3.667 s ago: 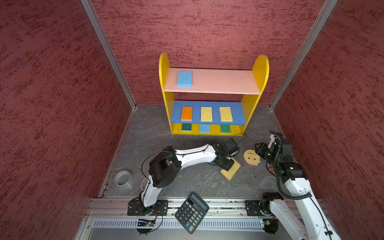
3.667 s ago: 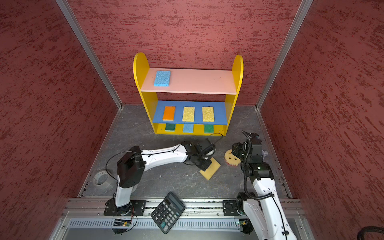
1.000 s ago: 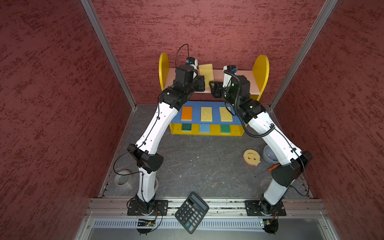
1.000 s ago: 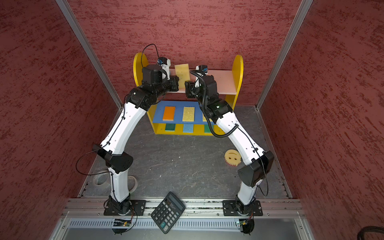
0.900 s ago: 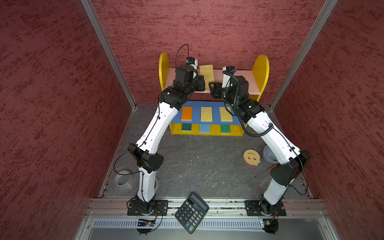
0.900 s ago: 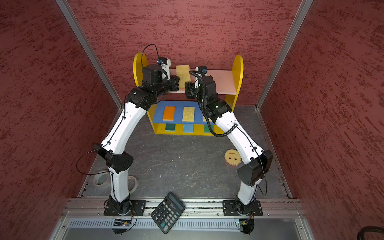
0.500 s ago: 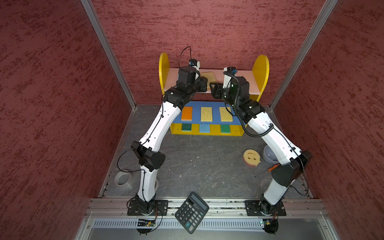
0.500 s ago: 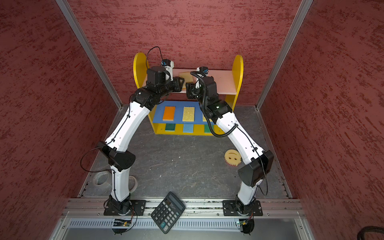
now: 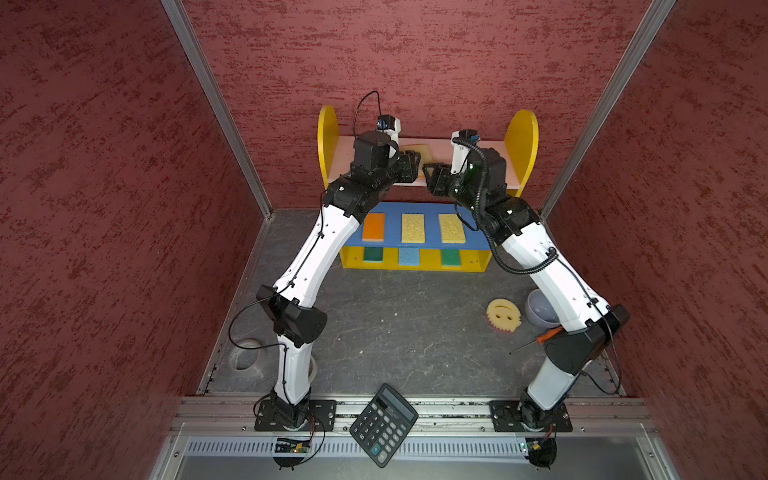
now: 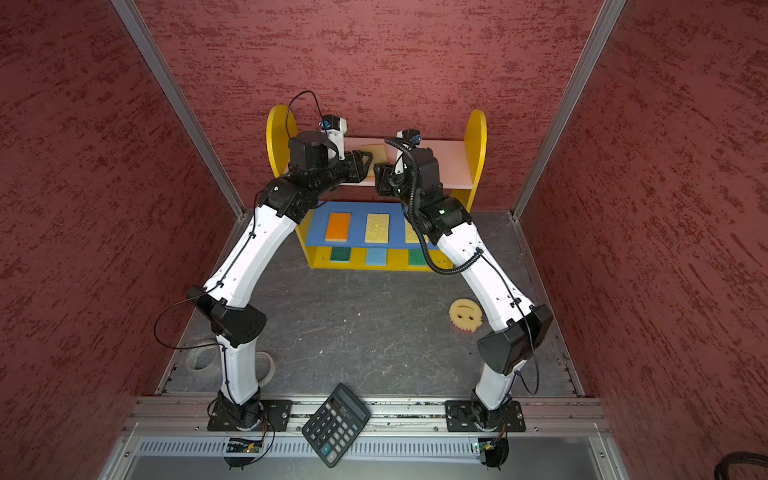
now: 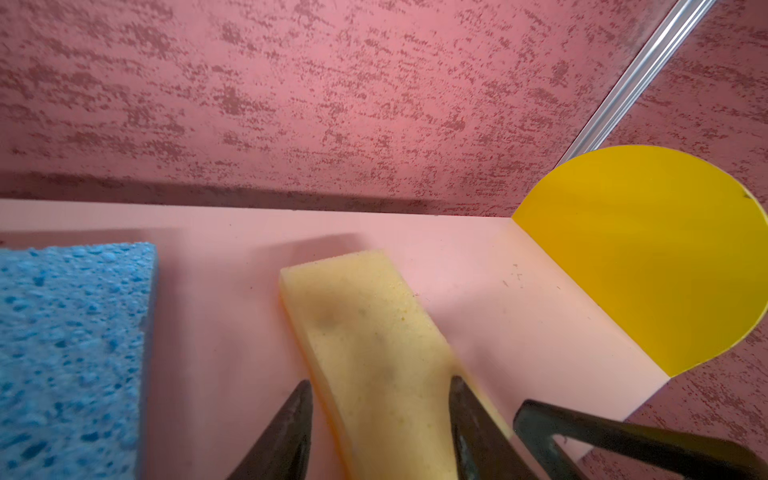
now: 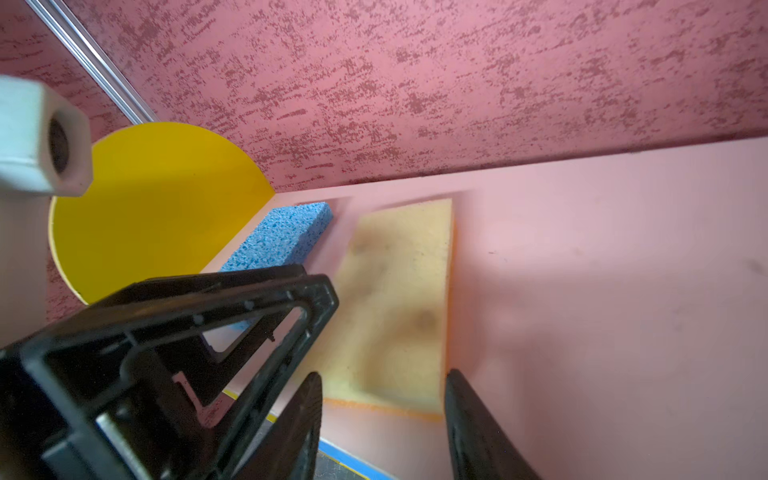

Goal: Place and organize the cleaning sponges onto the shelf
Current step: 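Open the left gripper and press the sponge flat with both grippers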

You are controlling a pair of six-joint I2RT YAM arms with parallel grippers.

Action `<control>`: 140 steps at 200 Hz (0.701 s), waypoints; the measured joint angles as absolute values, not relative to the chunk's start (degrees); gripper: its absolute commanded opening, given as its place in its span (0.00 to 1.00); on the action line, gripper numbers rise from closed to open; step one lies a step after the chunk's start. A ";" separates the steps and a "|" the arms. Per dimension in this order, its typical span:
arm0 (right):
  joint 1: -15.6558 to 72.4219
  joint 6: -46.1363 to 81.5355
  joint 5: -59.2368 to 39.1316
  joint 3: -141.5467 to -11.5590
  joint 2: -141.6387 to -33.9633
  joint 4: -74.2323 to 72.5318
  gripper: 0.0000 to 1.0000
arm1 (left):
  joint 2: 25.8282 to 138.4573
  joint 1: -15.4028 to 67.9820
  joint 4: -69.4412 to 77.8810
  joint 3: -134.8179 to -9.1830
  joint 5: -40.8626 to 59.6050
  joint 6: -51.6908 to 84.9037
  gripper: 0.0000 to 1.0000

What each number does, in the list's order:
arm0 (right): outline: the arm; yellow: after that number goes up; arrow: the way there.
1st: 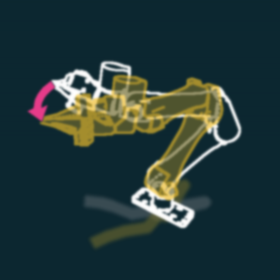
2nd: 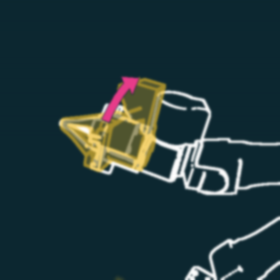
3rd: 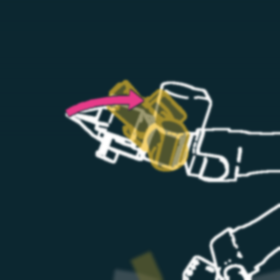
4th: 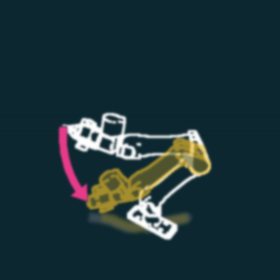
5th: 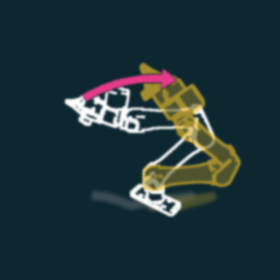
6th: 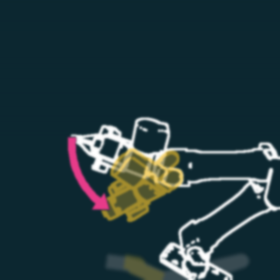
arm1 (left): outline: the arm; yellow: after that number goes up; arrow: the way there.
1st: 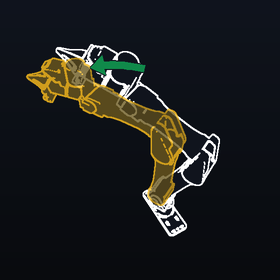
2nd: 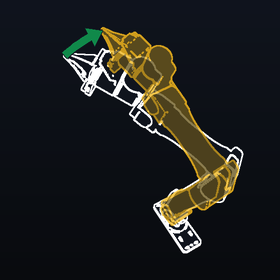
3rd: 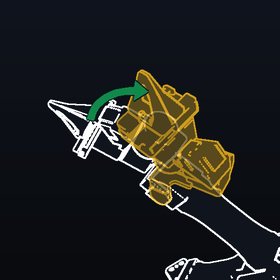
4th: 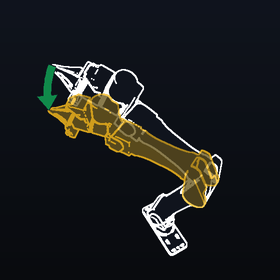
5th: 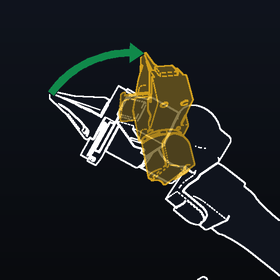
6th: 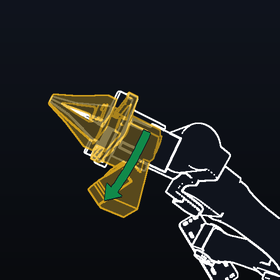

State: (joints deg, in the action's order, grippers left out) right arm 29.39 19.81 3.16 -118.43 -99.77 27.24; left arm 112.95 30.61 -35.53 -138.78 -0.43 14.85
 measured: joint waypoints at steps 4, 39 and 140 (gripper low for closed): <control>29.39 19.66 3.20 -119.42 -99.77 27.94 0.46 | 112.55 30.72 -35.51 -138.69 -0.40 14.70 0.42; 29.28 18.20 4.78 -128.44 -99.98 33.58 0.17 | 108.99 31.51 -35.11 -138.61 -0.40 14.22 0.07; 24.45 17.63 3.90 -131.61 -106.50 41.65 0.00 | 108.29 31.83 -40.07 -138.56 3.25 16.64 0.00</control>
State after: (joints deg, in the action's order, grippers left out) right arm 24.45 17.63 3.90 -131.61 -106.50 41.65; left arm 108.29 31.83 -40.07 -138.56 3.25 16.64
